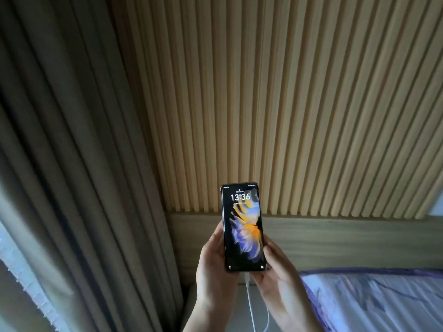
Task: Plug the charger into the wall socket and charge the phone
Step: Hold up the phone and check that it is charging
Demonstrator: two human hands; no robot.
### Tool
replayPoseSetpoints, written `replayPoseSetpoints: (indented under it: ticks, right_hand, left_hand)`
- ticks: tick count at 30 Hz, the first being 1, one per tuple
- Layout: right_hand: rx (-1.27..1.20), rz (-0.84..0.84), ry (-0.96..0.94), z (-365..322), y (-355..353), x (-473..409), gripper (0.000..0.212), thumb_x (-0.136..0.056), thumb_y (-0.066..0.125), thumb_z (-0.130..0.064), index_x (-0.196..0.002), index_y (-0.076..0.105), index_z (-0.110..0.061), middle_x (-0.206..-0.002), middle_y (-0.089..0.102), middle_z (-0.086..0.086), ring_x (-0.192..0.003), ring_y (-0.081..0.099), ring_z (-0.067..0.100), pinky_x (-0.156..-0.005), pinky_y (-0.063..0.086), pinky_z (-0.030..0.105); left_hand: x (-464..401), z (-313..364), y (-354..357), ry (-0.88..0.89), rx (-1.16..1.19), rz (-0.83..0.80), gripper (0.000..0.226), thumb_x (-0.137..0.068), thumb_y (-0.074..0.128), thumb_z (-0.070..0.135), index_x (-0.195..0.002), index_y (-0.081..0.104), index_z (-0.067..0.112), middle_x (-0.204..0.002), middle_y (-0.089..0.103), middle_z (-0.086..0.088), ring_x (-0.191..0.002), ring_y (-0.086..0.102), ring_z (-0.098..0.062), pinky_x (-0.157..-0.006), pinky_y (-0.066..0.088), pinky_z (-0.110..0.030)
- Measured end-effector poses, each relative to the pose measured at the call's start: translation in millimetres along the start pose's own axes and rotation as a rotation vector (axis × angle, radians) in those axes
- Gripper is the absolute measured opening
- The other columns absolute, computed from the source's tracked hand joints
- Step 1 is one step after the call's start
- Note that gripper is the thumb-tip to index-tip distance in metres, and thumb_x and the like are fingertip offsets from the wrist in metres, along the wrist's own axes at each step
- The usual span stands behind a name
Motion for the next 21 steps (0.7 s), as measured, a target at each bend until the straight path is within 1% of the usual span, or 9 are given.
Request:
replayPoseSetpoints:
  ticks: [2,3,5,7,9,12,15,16,21]
  right_hand:
    - [-0.017,0.013,-0.008,-3,1,1,0.041,-0.094,0.035,-0.011,-0.129,0.051,0.003,-0.137,0.05,0.03,-0.131,0.042,0.043,-0.115,0.021,0.058]
    - [-0.017,0.015,-0.015,-5,1,1,0.041,-0.094,0.036,-0.011,-0.129,0.051,0.003,-0.137,0.05,0.03,-0.132,0.041,0.043,-0.116,0.019,0.058]
    - [0.007,0.011,-0.03,-8,2,0,0.04,-0.094,0.038,-0.012,-0.129,0.051,0.004,-0.136,0.05,0.031,-0.13,0.043,0.042,-0.116,0.019,0.059]
    - [0.052,0.02,-0.047,-10,0,-1,0.04,-0.095,0.04,-0.016,-0.128,0.051,0.004,-0.133,0.052,0.031,-0.128,0.046,0.043,-0.115,0.02,0.062]
    - [0.107,0.02,-0.063,-13,1,-1,0.041,-0.095,0.041,-0.019,-0.126,0.052,0.005,-0.13,0.054,0.033,-0.125,0.048,0.046,-0.112,0.023,0.065]
    - [0.144,0.009,-0.077,-15,3,-1,0.042,-0.096,0.041,-0.023,-0.126,0.053,0.004,-0.128,0.055,0.034,-0.122,0.049,0.048,-0.11,0.029,0.064]
    - [0.137,-0.01,-0.108,-19,8,-1,0.041,-0.095,0.043,-0.025,-0.124,0.056,0.001,-0.126,0.06,0.028,-0.12,0.054,0.043,-0.103,0.046,0.05]
    - [0.136,-0.01,-0.115,-21,9,-1,0.041,-0.094,0.044,-0.026,-0.124,0.057,0.0,-0.126,0.061,0.027,-0.12,0.055,0.041,-0.1,0.049,0.046]
    - [0.142,0.003,-0.128,-20,6,-5,0.039,-0.092,0.049,-0.027,-0.121,0.061,-0.002,-0.123,0.064,0.024,-0.118,0.058,0.037,-0.093,0.053,0.039]
  left_hand:
    - [-3,-1,5,-0.081,0.264,-0.06,0.032,-0.097,0.044,-0.003,-0.122,0.06,0.008,-0.113,0.066,-0.02,-0.103,0.064,-0.022,-0.09,0.053,-0.028]
    - [-4,1,8,-0.122,0.387,-0.085,0.032,-0.101,0.035,0.006,-0.123,0.058,0.003,-0.114,0.062,-0.026,-0.104,0.06,-0.029,-0.092,0.051,-0.034]
    - [-4,-3,5,-0.177,0.474,-0.026,0.039,-0.103,0.03,0.02,-0.127,0.056,0.004,-0.119,0.06,-0.025,-0.109,0.057,-0.033,-0.097,0.048,-0.039]
    - [-2,-9,8,-0.229,0.501,-0.064,0.038,-0.102,0.035,0.023,-0.132,0.054,0.013,-0.131,0.058,-0.02,-0.121,0.055,-0.03,-0.104,0.045,-0.04]
    - [-2,-12,11,-0.237,0.523,-0.07,0.036,-0.1,0.04,0.021,-0.134,0.053,0.022,-0.13,0.06,-0.015,-0.117,0.058,-0.024,-0.097,0.048,-0.034]
    - [-3,-8,11,-0.294,0.57,-0.045,0.041,-0.101,0.032,0.025,-0.135,0.049,0.009,-0.12,0.056,-0.022,-0.109,0.052,-0.033,-0.089,0.043,-0.044]
    - [-4,-8,12,-0.327,0.64,-0.062,0.041,-0.1,0.032,0.022,-0.136,0.048,0.008,-0.12,0.055,-0.024,-0.107,0.051,-0.036,-0.086,0.043,-0.044]
    - [-4,-8,14,-0.325,0.658,-0.08,0.041,-0.1,0.033,0.022,-0.136,0.048,0.008,-0.12,0.055,-0.024,-0.107,0.051,-0.035,-0.085,0.043,-0.044]
    - [-7,-9,17,-0.351,0.714,-0.101,0.042,-0.1,0.03,0.019,-0.136,0.047,0.007,-0.122,0.055,-0.024,-0.11,0.051,-0.034,-0.088,0.041,-0.046]
Point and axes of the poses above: each hand's wrist, its own x-axis away from the middle knuckle, its own y-axis out of the palm, z = x × y, the point moved 7 cm from there along -x, towards the middle knuckle
